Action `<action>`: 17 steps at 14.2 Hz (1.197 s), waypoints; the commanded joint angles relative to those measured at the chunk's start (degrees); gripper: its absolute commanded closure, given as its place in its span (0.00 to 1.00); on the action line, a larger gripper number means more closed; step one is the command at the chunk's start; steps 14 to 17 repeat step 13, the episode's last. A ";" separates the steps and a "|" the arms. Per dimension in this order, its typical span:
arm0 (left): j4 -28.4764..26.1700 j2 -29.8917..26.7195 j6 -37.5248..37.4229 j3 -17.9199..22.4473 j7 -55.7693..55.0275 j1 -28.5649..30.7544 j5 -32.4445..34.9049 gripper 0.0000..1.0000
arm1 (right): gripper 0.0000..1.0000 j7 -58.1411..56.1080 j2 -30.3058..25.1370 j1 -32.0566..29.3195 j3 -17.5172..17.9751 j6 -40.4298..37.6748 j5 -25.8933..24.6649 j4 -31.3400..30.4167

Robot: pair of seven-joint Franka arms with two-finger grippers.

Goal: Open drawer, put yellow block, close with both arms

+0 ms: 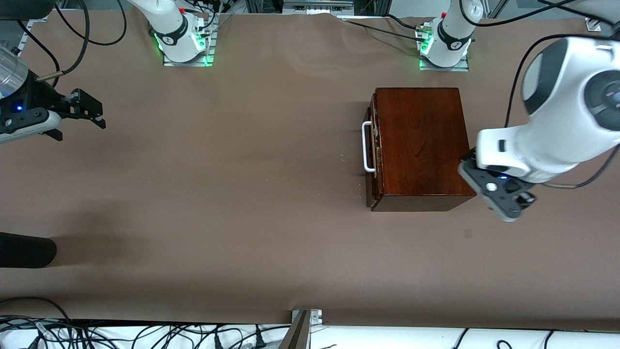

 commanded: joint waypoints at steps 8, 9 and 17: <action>-37.18 -27.27 8.88 5.69 -26.06 8.84 -8.98 0.00 | 0.00 0.89 0.57 0.12 -0.06 -0.21 0.24 1.20; -37.55 -27.38 8.89 5.68 -25.98 8.94 -8.98 0.00 | 0.00 0.89 0.57 0.12 -0.06 -0.30 0.16 1.20; -38.08 -27.73 9.07 5.68 -24.48 8.68 -8.98 0.00 | 0.00 0.81 0.49 0.12 -0.06 -0.38 0.24 1.11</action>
